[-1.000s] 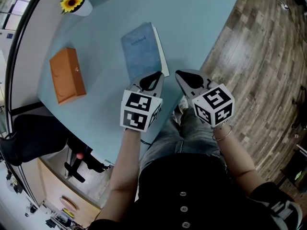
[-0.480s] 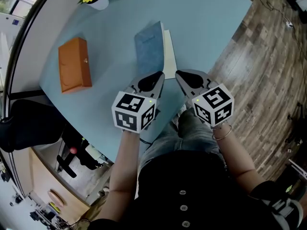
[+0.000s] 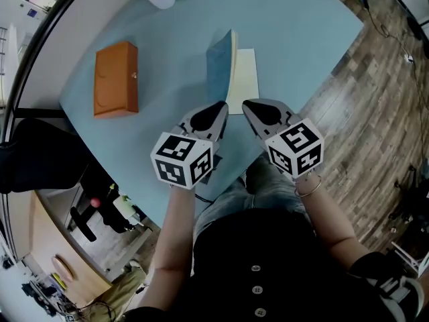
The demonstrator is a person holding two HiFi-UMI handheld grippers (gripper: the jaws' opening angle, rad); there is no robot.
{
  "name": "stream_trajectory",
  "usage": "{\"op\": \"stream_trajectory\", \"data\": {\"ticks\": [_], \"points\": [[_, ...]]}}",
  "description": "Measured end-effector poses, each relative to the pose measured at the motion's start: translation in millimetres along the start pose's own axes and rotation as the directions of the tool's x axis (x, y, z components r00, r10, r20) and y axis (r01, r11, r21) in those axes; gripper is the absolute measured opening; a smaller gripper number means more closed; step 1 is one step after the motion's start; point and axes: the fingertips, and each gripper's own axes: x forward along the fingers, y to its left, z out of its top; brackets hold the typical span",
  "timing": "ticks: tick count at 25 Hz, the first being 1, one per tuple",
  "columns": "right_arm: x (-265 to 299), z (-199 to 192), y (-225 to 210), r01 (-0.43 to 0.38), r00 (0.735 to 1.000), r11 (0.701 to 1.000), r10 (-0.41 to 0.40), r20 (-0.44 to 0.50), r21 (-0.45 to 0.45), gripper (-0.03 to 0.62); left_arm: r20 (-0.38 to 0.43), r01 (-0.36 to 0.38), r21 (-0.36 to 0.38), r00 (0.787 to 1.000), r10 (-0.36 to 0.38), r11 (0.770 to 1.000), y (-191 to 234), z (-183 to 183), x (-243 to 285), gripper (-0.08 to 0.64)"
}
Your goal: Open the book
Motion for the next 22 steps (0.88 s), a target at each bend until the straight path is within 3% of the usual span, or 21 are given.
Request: {"op": "stream_trajectory", "data": {"ticks": [6,12,22], "points": [[12.1,8.4,13.0,-0.032,0.999,0.999,0.032,-0.010,-0.033,0.002,0.047,-0.042,0.003,0.998,0.042,0.999,13.9,4.9,-18.0,0.020],[26.4,17.7,23.1,-0.062,0.998,0.996,0.060,-0.020,-0.057,0.002,0.094,-0.091,-0.040,0.991,0.094,0.995,35.3,7.7,-37.6,0.020],[58.7,24.3,41.5,-0.121,0.992,0.989,0.116,-0.057,-0.087,0.002,0.117,-0.206,-0.098,0.969,0.216,0.974,77.9,-1.0,-65.2,0.020]]}}
